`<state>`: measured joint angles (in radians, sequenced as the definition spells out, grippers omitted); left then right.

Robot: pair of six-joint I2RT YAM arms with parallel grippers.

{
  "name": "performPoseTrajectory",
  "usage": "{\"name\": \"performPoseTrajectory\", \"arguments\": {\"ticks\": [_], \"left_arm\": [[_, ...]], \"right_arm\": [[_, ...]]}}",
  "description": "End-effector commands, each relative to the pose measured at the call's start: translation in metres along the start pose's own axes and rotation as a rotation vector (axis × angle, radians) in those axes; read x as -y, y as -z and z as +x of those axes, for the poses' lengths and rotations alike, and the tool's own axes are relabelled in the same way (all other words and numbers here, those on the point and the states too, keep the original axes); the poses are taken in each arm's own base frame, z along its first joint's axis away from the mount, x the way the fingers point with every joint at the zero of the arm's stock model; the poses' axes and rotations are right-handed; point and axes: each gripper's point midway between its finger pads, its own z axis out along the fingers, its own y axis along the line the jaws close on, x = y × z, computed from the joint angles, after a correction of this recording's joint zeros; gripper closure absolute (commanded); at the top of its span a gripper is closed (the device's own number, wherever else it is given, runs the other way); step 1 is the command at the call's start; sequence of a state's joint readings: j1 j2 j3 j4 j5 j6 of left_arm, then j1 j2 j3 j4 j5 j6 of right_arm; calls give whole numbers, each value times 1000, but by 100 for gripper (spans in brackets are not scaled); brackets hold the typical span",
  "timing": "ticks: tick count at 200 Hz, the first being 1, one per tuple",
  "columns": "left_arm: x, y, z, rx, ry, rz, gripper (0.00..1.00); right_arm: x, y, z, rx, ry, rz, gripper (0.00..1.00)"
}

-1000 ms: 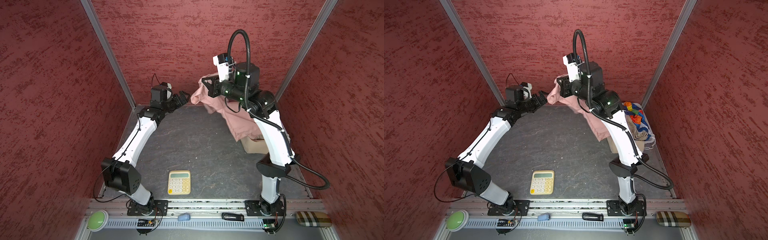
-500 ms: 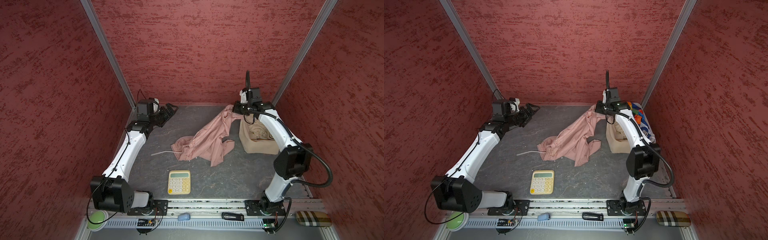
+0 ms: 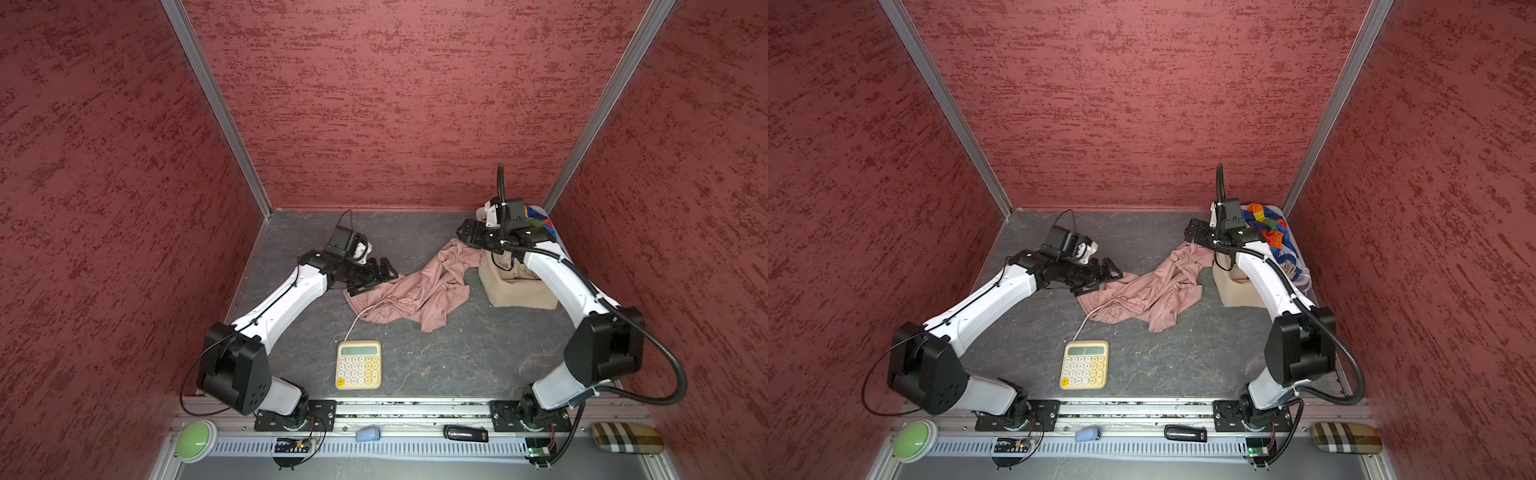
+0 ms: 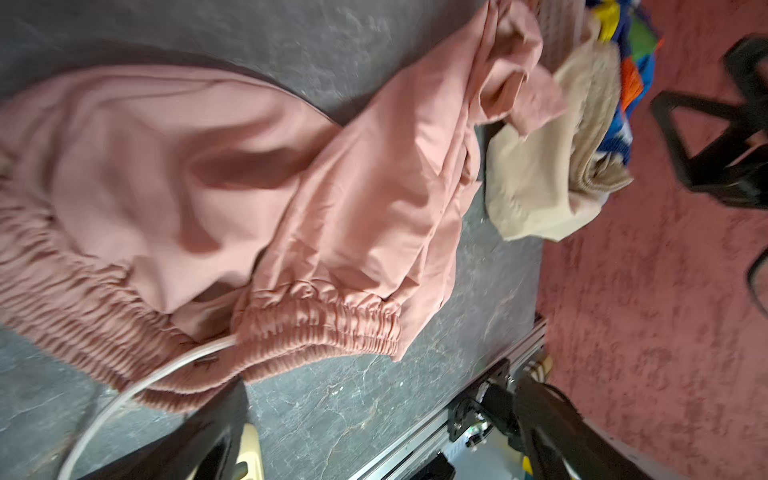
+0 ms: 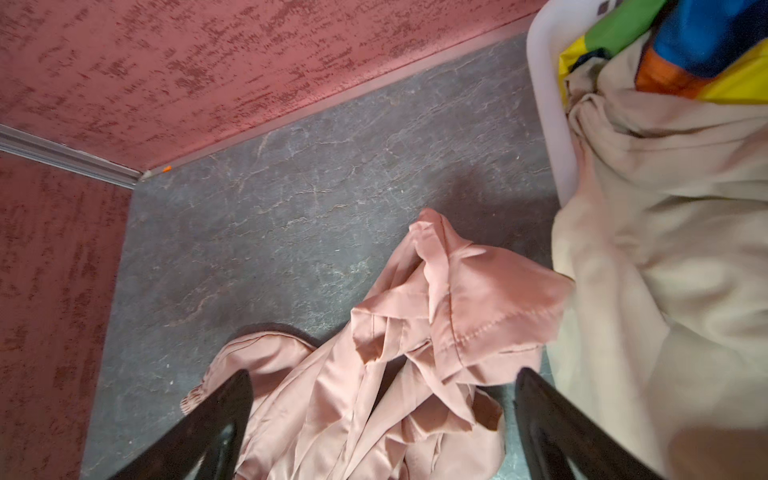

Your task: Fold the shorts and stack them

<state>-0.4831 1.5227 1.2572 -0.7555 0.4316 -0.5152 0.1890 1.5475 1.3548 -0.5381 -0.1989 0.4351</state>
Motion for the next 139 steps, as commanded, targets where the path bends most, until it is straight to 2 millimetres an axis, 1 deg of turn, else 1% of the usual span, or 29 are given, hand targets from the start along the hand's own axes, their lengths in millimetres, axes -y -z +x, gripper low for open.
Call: {"name": "performPoseTrajectory", "arguments": {"ticks": [1,3,11,28,37,48,57,73,98,126,139], "left_arm": [[-13,-19,15,-82,-224,-205,1],[-12,-22,16,-89,-240,-210,1],[-17,-30,19,-105,-295,-275,1],[-20,-43,22,-121,-407,-406,1],[-16,-48,25,-124,-459,-445,1],[-6,-57,32,-122,-526,-464,0],[-2,-62,34,-106,-569,-500,1],[-2,-70,34,-93,-608,-560,0],[-5,-79,35,-95,-665,-622,1],[-4,-82,37,-57,-789,-734,1],[-6,-84,36,-44,-820,-771,1]], "right_arm": [[7,-11,25,-29,-53,-31,1],[7,-11,27,-31,-55,-33,1],[9,-12,36,-43,-66,-42,1],[14,-14,52,-62,-91,-54,1],[16,-16,59,-74,-102,-63,1],[17,-18,65,-83,-113,-74,1],[17,-20,67,-86,-116,-82,1],[18,-24,71,-99,-122,-88,1],[17,-29,72,-98,-130,-100,1],[16,-35,74,-107,-144,-116,1],[16,-38,73,-104,-148,-120,1]]}}
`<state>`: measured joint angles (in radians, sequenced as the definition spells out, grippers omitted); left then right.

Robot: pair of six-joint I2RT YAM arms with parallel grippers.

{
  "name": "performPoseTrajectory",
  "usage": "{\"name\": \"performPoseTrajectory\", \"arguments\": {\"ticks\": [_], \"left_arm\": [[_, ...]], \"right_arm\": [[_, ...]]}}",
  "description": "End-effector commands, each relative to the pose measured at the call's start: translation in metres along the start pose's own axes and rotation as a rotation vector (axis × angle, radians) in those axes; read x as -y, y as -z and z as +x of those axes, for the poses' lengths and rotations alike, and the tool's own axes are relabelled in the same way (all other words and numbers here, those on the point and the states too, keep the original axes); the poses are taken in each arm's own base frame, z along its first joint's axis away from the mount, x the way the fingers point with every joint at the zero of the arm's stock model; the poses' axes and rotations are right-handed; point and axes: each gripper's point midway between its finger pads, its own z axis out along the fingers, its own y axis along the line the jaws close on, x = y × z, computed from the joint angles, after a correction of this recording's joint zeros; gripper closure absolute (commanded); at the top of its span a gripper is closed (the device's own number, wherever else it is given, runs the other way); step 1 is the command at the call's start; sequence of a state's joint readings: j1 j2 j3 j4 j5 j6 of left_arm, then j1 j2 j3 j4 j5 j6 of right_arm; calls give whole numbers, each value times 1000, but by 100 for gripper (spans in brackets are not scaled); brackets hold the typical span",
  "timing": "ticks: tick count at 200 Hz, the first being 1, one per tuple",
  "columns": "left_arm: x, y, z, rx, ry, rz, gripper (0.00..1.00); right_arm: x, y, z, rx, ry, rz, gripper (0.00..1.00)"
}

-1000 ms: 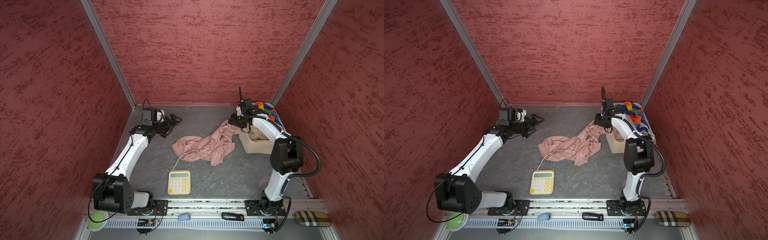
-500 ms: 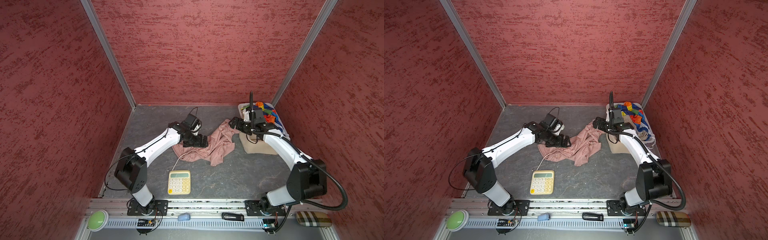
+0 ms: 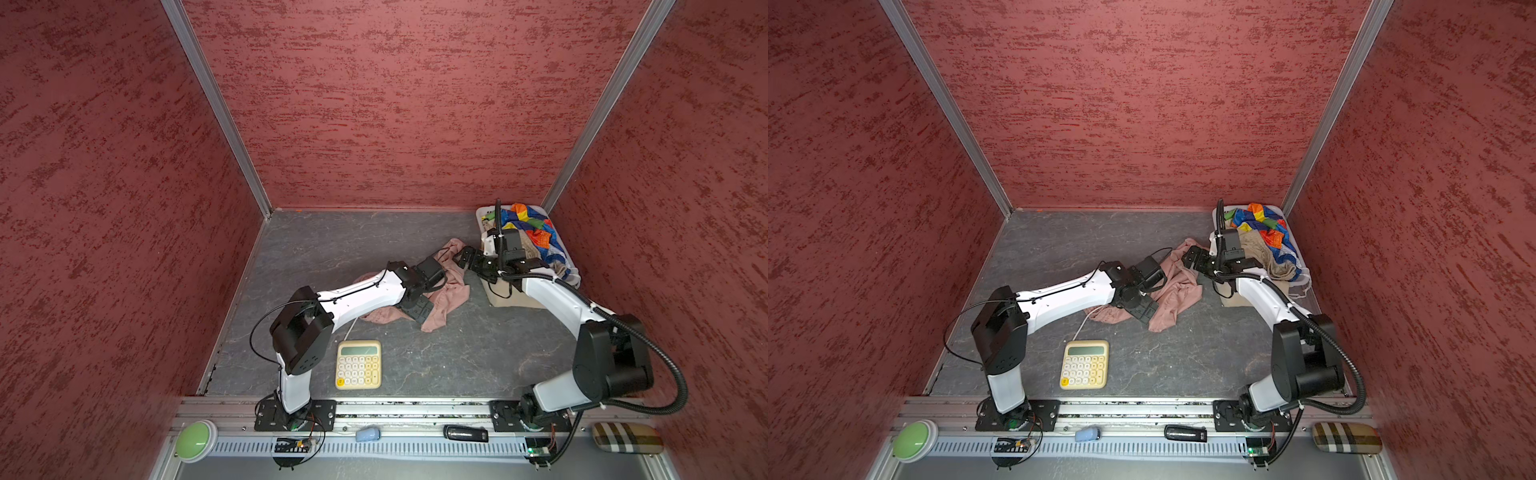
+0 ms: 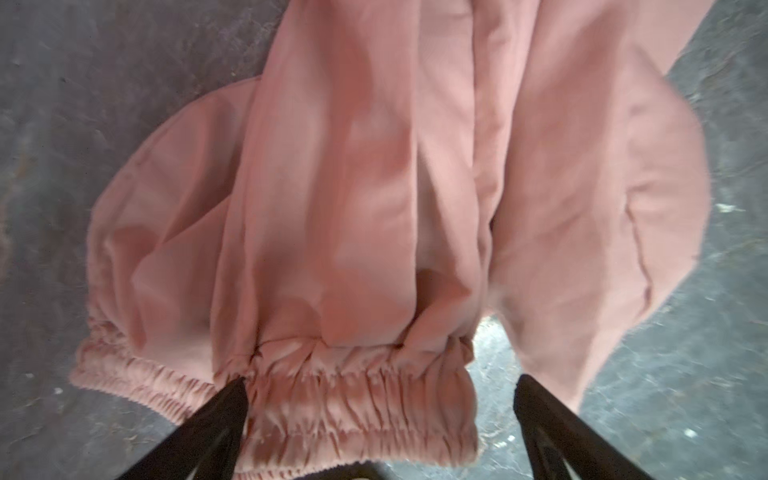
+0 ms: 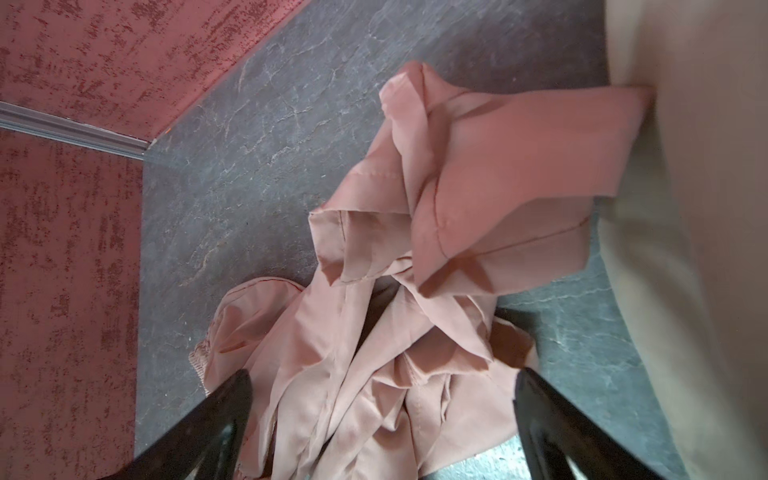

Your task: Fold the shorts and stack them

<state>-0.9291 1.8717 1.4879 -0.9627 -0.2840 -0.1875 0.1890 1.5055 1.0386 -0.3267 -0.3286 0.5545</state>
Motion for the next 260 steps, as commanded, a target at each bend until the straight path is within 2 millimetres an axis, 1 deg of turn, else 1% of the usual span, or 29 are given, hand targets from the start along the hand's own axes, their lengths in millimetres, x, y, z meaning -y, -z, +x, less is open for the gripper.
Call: {"name": "performPoseTrajectory", "arguments": {"ticks": [1,7,34,49,64,74,79,90,102,118,125,126,127,129,130,140,153,165,177,197,216,227,240,241,251,254,257,258,260], "left_arm": [[-9,-2,-3,31,-92,-153,1],[-10,-4,-3,32,-97,-165,0],[-3,-8,-2,39,-111,-148,16],[1,-14,4,23,-111,-125,24],[2,-20,10,1,-114,-124,38],[2,-23,13,-12,-116,-126,51],[2,-23,13,-12,-116,-125,57],[1,-21,12,-6,-110,-122,67],[-1,-17,10,6,-100,-118,77],[-8,-11,5,20,-83,-116,90],[-12,-7,3,28,-71,-118,99],[-13,-7,2,28,-70,-118,100],[-14,-7,2,29,-68,-119,100],[-15,-5,1,32,-63,-118,100],[-16,-5,1,35,-61,-118,100],[-25,1,-2,47,-36,-113,100],[-43,12,-9,73,17,-99,100],[-69,24,-18,108,99,-86,100],[-102,38,-30,152,212,-53,100],[-162,67,-53,241,422,32,100],[-219,107,-84,377,583,94,100],[-245,130,-105,462,645,131,100],[-269,156,-129,542,691,185,100],[-270,155,-130,540,694,189,100],[-293,180,-146,611,724,187,100],[-299,187,-150,632,732,185,100],[-305,195,-155,658,739,182,100],[-307,194,-155,658,743,183,100],[-312,202,-159,683,746,185,100]], "right_arm": [[-6,-7,-4,12,-11,-42,1],[-6,-8,-5,16,-13,-41,1],[1,-11,-15,36,-48,-3,1],[5,-16,-20,42,-64,18,1],[11,-23,-22,35,-71,48,1],[16,-28,-25,42,-71,70,1],[18,-30,-27,48,-74,78,4],[20,-34,-31,61,-74,89,12],[20,-39,-36,72,-71,88,24],[18,-47,-42,73,-71,81,49],[16,-50,-44,73,-69,72,59],[16,-51,-45,73,-71,71,62],[16,-51,-45,73,-71,71,62],[15,-52,-46,72,-71,69,66],[15,-52,-46,72,-71,69,66],[13,-55,-50,74,-71,67,79],[8,-56,-58,82,-66,59,91],[-3,-50,-70,100,-54,43,100],[-20,-40,-87,130,-34,18,100],[-57,-12,-124,208,1,-42,100],[-93,13,-161,276,33,-93,100],[-113,23,-182,306,52,-117,100],[-129,29,-198,314,60,-140,100],[-131,30,-200,317,62,-144,100],[-147,36,-211,324,79,-179,100],[-156,42,-218,337,93,-202,100],[-161,46,-221,346,100,-211,100],[-163,49,-223,352,105,-215,100],[-167,53,-227,362,112,-221,100]]}}
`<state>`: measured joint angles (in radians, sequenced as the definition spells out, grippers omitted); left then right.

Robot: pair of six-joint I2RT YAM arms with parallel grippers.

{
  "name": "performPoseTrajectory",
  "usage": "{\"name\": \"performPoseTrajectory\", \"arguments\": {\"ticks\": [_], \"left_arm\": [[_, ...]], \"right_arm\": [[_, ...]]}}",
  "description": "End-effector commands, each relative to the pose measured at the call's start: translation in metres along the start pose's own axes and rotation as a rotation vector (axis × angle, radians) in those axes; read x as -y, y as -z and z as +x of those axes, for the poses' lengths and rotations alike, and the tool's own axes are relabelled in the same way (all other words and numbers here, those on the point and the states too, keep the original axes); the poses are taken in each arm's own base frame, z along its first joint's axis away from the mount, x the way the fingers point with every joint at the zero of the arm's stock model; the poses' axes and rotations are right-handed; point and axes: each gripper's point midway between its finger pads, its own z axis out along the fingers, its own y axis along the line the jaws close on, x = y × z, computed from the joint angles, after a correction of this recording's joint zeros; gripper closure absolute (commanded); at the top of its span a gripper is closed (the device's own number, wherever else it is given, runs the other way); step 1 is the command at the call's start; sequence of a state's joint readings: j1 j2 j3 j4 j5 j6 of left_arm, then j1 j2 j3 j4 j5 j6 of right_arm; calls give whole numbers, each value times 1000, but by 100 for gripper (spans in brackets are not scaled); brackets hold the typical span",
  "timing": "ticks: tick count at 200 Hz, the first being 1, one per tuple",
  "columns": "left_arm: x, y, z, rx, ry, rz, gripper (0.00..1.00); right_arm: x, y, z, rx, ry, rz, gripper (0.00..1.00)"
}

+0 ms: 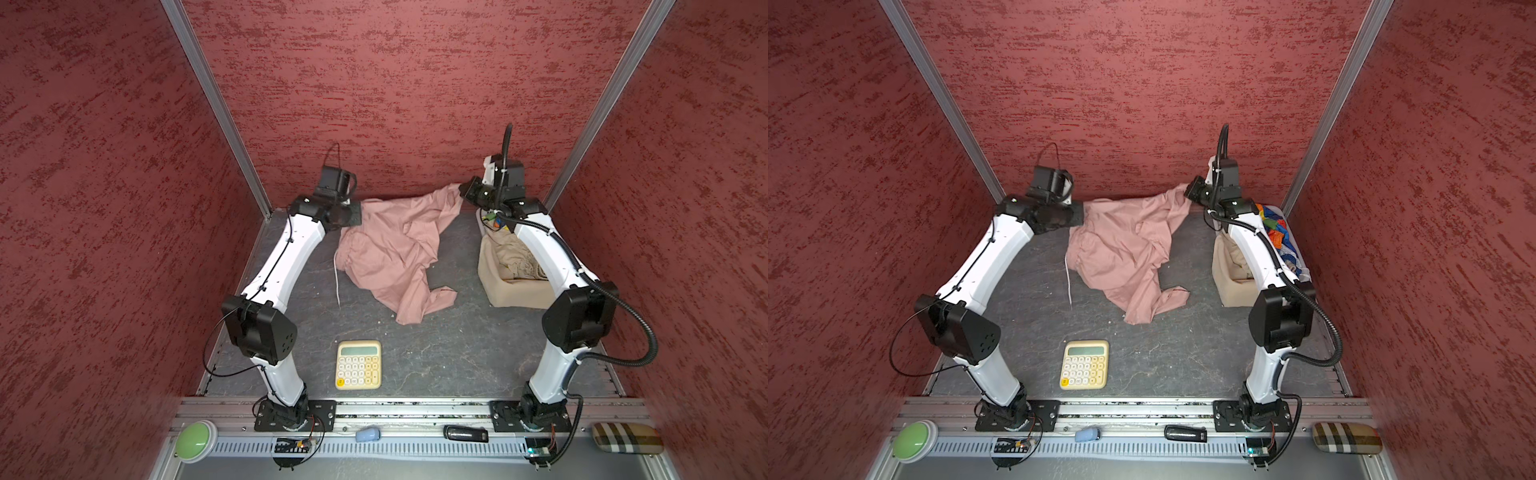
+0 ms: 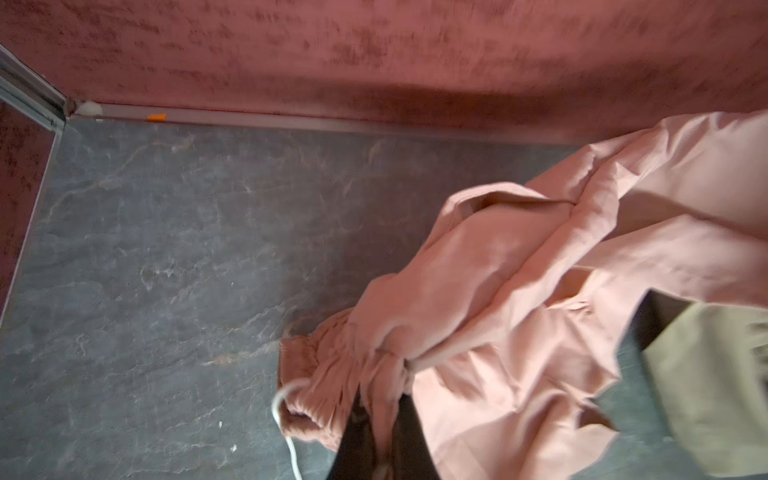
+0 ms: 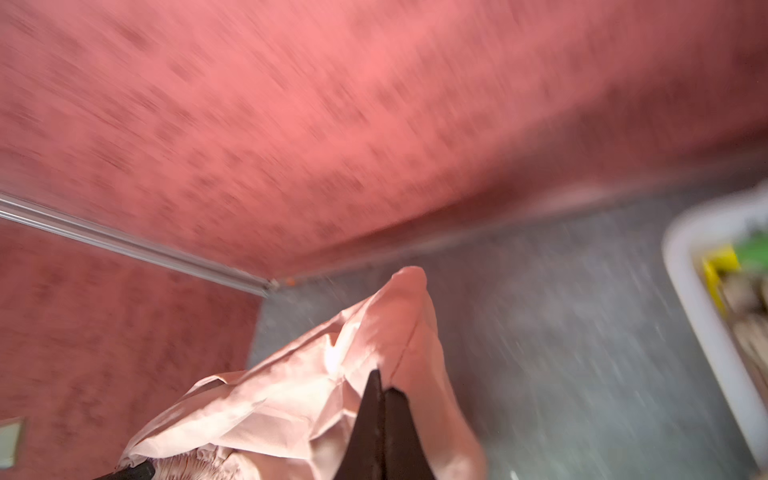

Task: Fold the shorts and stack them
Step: 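Lift the pink shorts high with both grippers to shake them out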

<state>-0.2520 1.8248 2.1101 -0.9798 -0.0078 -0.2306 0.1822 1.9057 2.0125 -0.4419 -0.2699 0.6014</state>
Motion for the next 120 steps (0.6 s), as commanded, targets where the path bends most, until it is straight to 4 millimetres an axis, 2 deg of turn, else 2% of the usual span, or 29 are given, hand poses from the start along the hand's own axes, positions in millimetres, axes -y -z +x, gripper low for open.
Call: {"name": "performPoseTrajectory", "arguments": {"ticks": [1,10,20,22,23,28,42,55,70,83,95,102,103,104,120], "left_arm": [[22,21,-57,104,75,154,100],[19,34,-87,175,114,196,100],[11,59,-120,269,184,267,100],[8,63,-126,287,200,279,100],[6,66,-129,296,208,286,100],[-3,75,-141,332,255,315,100],[-34,112,-166,427,365,365,100],[-59,139,-173,474,399,377,100],[-81,158,-165,488,402,382,100],[-101,145,-137,427,440,354,100],[-112,122,-99,353,459,330,100],[-123,101,-72,306,505,296,100],[-122,103,-71,313,508,295,100],[-124,100,-66,303,519,291,100],[-143,56,9,184,686,247,100]], "right_arm": [[-17,-2,-15,-28,22,-24,100],[-38,12,-43,30,53,-54,100],[-65,36,-76,110,86,-111,100],[-66,38,-79,115,86,-116,100],[-72,47,-88,141,90,-132,100],[-80,61,-101,176,94,-158,100],[-83,107,-140,262,53,-214,100],[-73,131,-151,273,45,-210,100],[-57,140,-138,255,107,-137,100],[-31,135,-110,208,132,-78,100],[-1,125,-75,155,123,-33,100],[17,117,-51,109,107,-23,100],[17,117,-50,109,107,-26,100],[23,114,-41,91,98,-20,100],[64,95,18,-14,26,2,100]]}}
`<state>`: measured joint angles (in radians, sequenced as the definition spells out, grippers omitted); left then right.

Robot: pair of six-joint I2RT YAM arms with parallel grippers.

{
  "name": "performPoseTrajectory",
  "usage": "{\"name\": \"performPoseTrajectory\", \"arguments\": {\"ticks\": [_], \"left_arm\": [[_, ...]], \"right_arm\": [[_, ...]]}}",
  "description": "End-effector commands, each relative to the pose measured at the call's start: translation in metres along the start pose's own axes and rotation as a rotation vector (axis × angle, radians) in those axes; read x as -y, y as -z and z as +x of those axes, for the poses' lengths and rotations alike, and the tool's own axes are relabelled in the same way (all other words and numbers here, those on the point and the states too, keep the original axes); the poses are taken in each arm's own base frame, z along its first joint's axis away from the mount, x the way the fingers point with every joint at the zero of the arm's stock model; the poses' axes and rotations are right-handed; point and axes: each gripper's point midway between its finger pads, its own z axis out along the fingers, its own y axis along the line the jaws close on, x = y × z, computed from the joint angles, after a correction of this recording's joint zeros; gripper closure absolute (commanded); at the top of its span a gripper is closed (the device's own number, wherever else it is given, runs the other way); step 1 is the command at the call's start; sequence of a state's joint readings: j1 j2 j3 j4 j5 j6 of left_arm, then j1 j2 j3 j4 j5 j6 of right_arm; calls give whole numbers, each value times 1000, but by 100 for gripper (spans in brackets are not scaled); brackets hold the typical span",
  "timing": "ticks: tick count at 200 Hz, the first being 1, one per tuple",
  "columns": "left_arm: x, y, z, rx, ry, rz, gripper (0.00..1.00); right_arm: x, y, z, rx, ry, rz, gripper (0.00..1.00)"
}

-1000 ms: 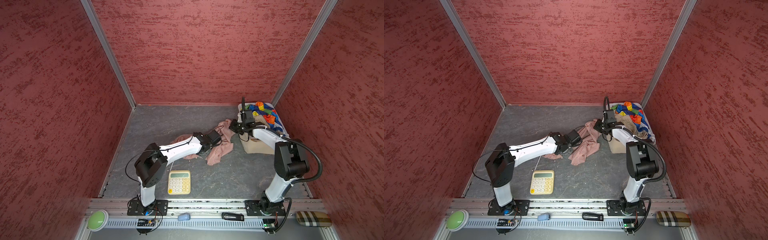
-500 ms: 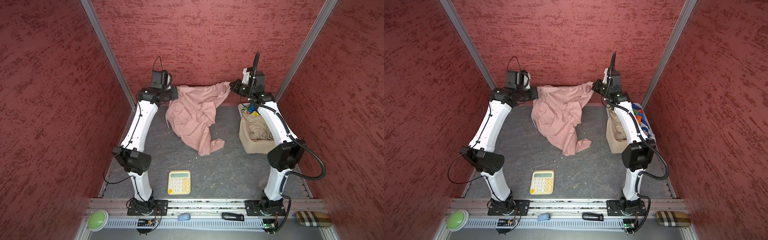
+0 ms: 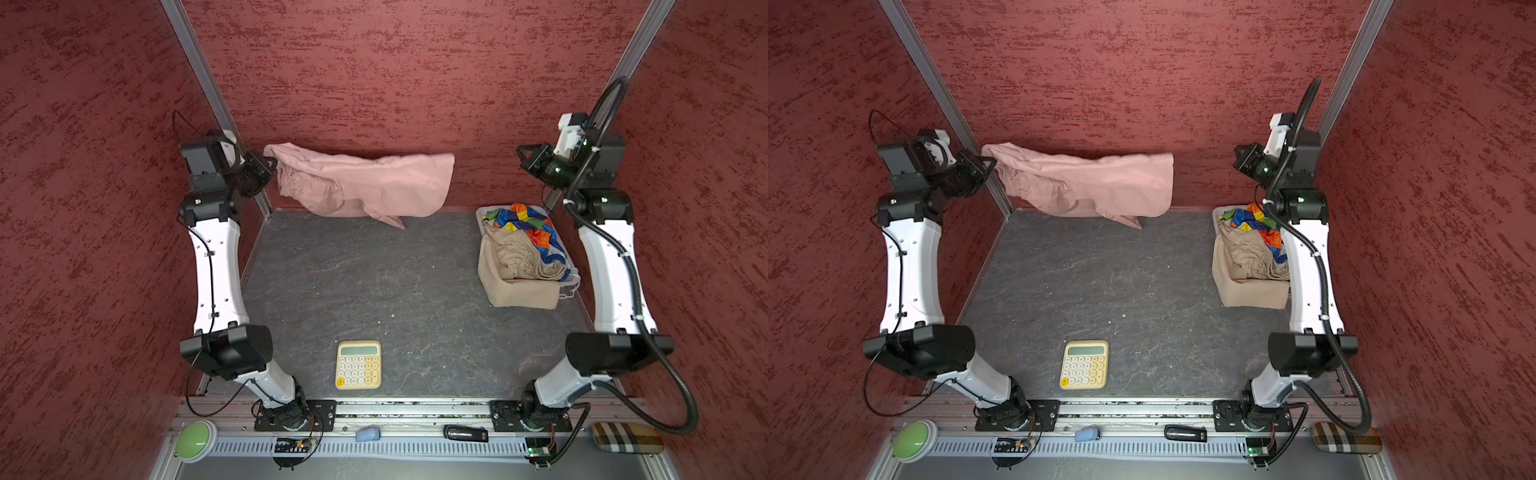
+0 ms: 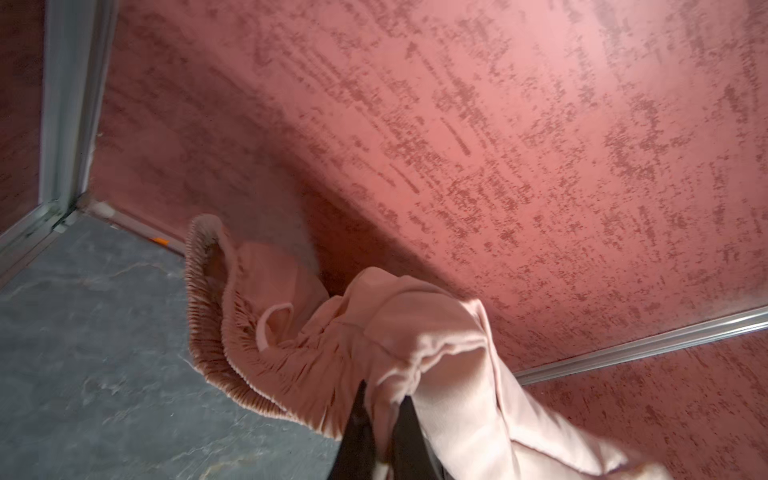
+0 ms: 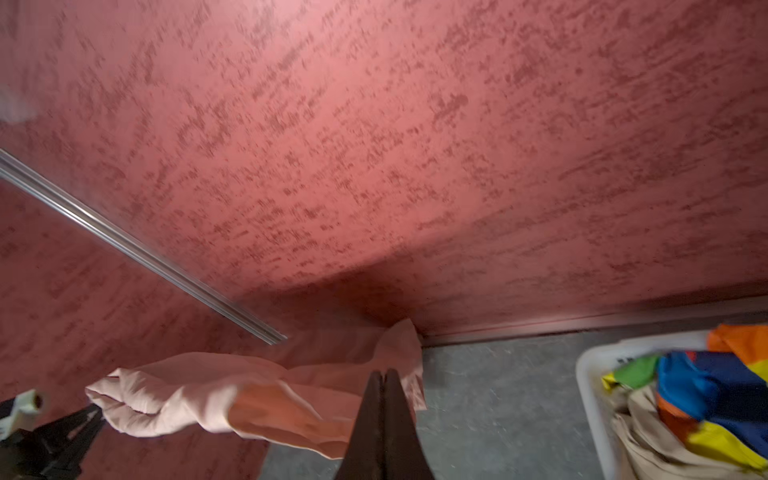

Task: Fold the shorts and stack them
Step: 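Lift the pink shorts high with both grippers to shake them out, then lay the pink shorts flat on the table with both grippers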

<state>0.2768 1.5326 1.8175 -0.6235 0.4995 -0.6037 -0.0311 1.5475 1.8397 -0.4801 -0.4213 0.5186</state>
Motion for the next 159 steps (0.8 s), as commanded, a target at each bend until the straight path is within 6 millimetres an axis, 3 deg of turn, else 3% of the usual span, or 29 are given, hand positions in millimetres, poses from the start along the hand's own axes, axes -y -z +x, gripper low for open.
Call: {"name": "performPoseTrajectory", "arguments": {"ticks": [1,16,32,56,63,85,94,104,112,116,118,142,159], "left_arm": [[-61,-23,78,-132,170,-42,100],[-88,-34,140,-253,217,-49,100],[-106,-40,198,-399,229,-85,100],[-123,-35,254,-518,261,-114,100],[-129,-31,264,-530,258,-141,98],[-145,-16,281,-546,257,-201,83],[-142,-12,287,-558,264,-180,66],[-138,-7,293,-574,262,-176,45],[-133,-3,299,-592,245,-183,24],[-130,-1,302,-600,233,-181,4],[-128,0,304,-606,226,-178,1],[-117,12,312,-628,168,-190,1],[-114,21,305,-599,164,-193,1]], "right_arm": [[66,-36,102,-190,-66,44,100],[95,-40,163,-285,-132,65,100],[111,-45,209,-357,-147,105,100],[96,-61,259,-455,-127,103,100],[90,-68,272,-478,-116,110,91],[67,-94,310,-551,-110,94,33],[62,-108,321,-567,-118,86,15],[60,-125,328,-573,-134,76,2],[63,-139,332,-574,-161,82,1],[65,-144,334,-576,-167,88,1],[67,-150,335,-576,-171,91,1],[83,-192,347,-597,-186,136,1],[93,-217,348,-589,-174,176,1]]}}
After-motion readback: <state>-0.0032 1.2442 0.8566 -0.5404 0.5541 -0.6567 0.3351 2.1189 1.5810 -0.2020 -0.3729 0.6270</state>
